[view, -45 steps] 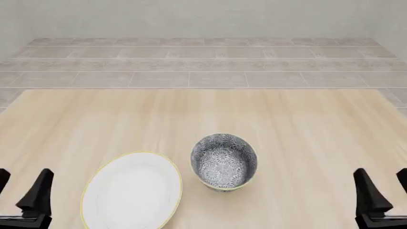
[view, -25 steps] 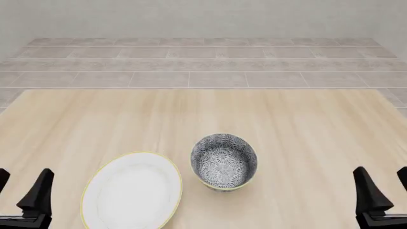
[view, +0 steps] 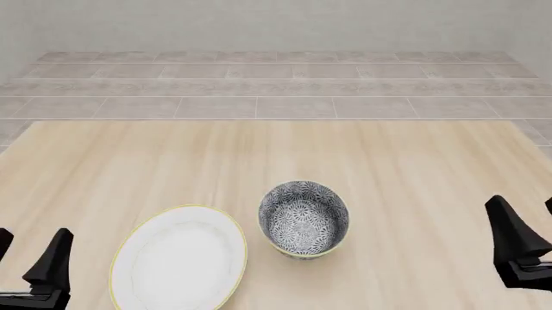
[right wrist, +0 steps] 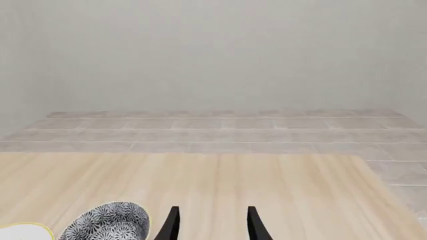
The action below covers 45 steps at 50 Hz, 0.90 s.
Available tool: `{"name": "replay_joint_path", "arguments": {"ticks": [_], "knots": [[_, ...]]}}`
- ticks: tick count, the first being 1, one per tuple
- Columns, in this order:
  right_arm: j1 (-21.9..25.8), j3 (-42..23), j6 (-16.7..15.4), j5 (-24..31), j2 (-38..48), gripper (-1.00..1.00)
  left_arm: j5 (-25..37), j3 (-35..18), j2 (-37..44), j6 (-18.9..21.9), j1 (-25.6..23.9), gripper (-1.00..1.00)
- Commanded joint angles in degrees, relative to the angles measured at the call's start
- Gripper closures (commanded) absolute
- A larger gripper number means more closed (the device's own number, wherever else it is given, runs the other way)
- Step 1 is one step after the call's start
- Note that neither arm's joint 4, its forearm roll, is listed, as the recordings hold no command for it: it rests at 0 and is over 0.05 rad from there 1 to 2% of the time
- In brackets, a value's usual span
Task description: Put the bowl on the plate.
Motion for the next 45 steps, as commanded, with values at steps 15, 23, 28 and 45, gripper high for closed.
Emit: {"name": "replay_joint_path", "arguments": {"ticks": [15, 23, 28, 45], "knots": [[4.2, -20.1, -2.3, 5.9, 28.0, -1.00, 0.0, 0.0, 0.0, 0.0, 0.0, -1.00], [3.5, -24.7, 5.4, 7.4, 31.9, -1.00, 0.0, 0.0, 0.0, 0.0, 0.0, -1.00], [8.5, -28.1, 2.6, 8.6, 36.3, -1.00, 0.0, 0.0, 0.0, 0.0, 0.0, -1.00], [14.2, -33.1, 6.2, 9.8, 48.1, -1.00, 0.0, 0.0, 0.0, 0.0, 0.0, -1.00]]}}
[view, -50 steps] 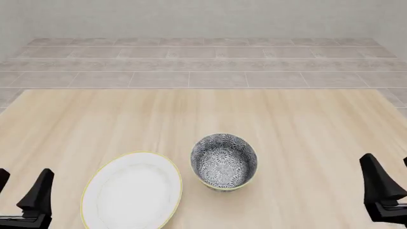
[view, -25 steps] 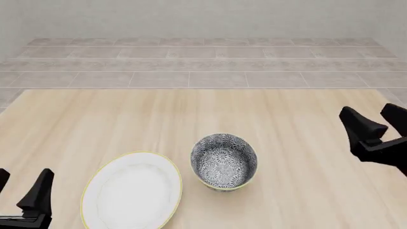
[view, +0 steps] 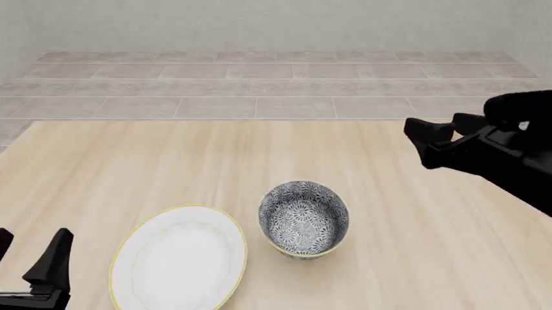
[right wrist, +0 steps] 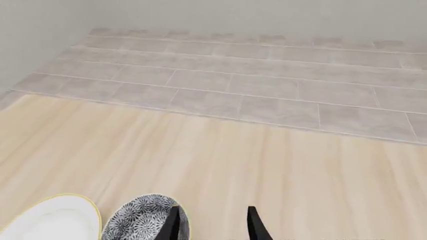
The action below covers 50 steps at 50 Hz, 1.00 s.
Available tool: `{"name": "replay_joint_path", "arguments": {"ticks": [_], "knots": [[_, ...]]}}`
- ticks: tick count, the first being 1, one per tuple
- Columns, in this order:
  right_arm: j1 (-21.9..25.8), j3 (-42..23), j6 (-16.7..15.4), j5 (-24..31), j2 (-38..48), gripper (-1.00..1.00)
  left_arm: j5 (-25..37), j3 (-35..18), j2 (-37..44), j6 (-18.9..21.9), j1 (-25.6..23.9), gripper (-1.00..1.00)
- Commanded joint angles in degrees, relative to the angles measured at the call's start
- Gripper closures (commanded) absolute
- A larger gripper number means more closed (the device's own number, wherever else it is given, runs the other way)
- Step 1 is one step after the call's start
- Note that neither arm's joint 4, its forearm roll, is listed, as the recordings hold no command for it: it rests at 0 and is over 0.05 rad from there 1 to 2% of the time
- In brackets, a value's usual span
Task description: Put the bowl on the plate.
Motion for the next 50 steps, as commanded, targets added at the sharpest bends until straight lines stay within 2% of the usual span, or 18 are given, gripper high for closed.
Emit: {"name": "replay_joint_path", "arguments": {"ticks": [1, 4, 9, 30, 50], "knots": [[2.8, -3.1, 5.5, 0.5, 7.9, -1.00, 0.0, 0.0, 0.0, 0.0, 0.0, -1.00], [2.6, -3.0, 6.4, -0.1, 8.9, -1.00, 0.0, 0.0, 0.0, 0.0, 0.0, -1.00], [0.6, -1.8, 10.2, -2.1, 11.3, -1.00, 0.0, 0.0, 0.0, 0.0, 0.0, -1.00], [4.3, -1.7, 9.9, -4.6, 19.0, -1.00, 0.0, 0.0, 0.0, 0.0, 0.0, -1.00], [7.1, -1.3, 11.0, -7.6, 25.3, -1.00, 0.0, 0.0, 0.0, 0.0, 0.0, -1.00]]}}
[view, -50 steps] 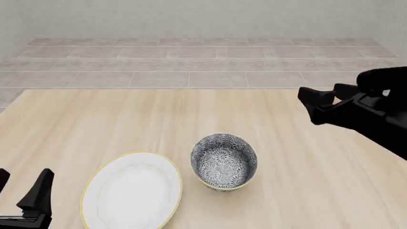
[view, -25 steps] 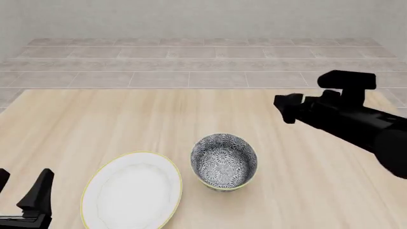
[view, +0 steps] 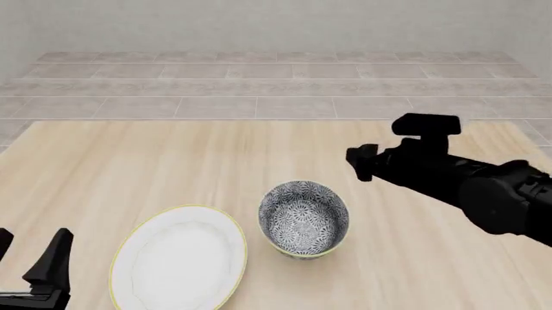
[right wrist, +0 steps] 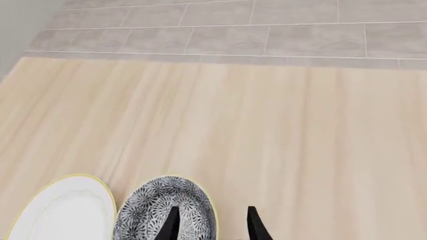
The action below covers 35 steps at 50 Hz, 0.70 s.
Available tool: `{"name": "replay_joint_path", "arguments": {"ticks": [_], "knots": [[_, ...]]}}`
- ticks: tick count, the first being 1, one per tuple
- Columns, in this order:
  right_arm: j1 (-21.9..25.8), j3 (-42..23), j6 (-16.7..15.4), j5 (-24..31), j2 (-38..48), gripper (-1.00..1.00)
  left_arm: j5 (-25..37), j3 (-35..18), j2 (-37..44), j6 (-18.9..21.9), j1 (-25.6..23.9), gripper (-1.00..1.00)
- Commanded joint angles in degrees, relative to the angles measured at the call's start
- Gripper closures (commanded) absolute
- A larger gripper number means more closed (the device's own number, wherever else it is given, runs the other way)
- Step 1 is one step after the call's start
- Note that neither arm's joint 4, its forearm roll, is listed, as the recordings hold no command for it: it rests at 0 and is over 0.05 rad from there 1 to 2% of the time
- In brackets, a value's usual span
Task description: Put the bowl on the plate.
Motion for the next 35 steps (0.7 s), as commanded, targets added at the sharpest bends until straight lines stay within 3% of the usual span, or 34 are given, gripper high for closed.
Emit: {"name": "replay_joint_path", "arguments": {"ticks": [1, 35], "knots": [[1.4, 0.2, 0.9, -1.9, 3.6, -1.00, 0.0, 0.0, 0.0, 0.0, 0.0, -1.00], [3.0, 2.0, 4.2, -9.2, 13.6, -1.00, 0.0, 0.0, 0.0, 0.0, 0.0, -1.00]]}}
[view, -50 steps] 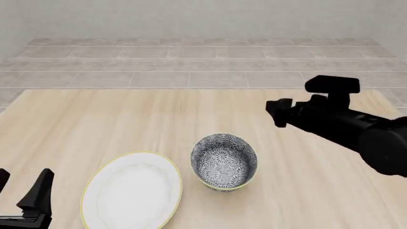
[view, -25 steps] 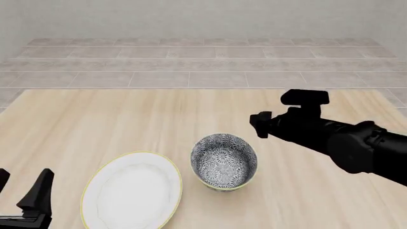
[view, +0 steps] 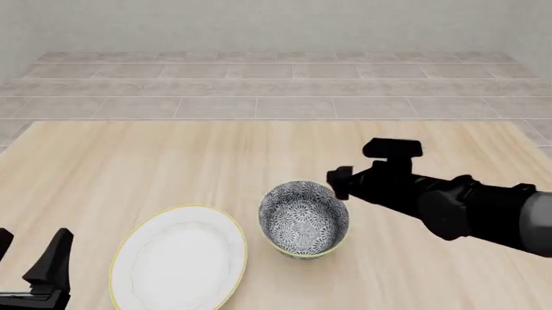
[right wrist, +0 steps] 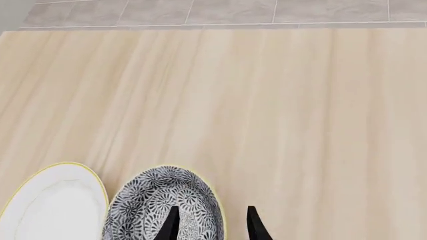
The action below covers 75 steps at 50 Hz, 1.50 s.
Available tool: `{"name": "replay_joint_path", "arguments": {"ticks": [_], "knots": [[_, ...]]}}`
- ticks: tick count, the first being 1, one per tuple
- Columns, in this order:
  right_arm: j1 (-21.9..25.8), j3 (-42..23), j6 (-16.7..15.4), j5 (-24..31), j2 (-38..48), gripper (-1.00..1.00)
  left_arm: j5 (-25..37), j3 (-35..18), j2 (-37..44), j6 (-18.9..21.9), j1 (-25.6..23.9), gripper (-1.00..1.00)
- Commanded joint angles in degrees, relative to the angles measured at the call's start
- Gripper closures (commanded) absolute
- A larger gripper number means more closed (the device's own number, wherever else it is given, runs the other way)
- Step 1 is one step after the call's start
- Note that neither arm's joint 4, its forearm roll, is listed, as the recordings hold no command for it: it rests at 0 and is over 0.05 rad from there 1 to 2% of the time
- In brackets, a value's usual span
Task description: Put the bowl on the plate.
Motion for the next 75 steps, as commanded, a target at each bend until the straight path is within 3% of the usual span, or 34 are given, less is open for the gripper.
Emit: {"name": "replay_joint_path", "arguments": {"ticks": [1, 75], "knots": [[0.2, 0.2, 0.8, -1.8, 2.5, -1.00, 0.0, 0.0, 0.0, 0.0, 0.0, -1.00], [2.7, 4.9, 3.9, -7.9, 7.6, -1.00, 0.0, 0.0, 0.0, 0.0, 0.0, -1.00]]}}
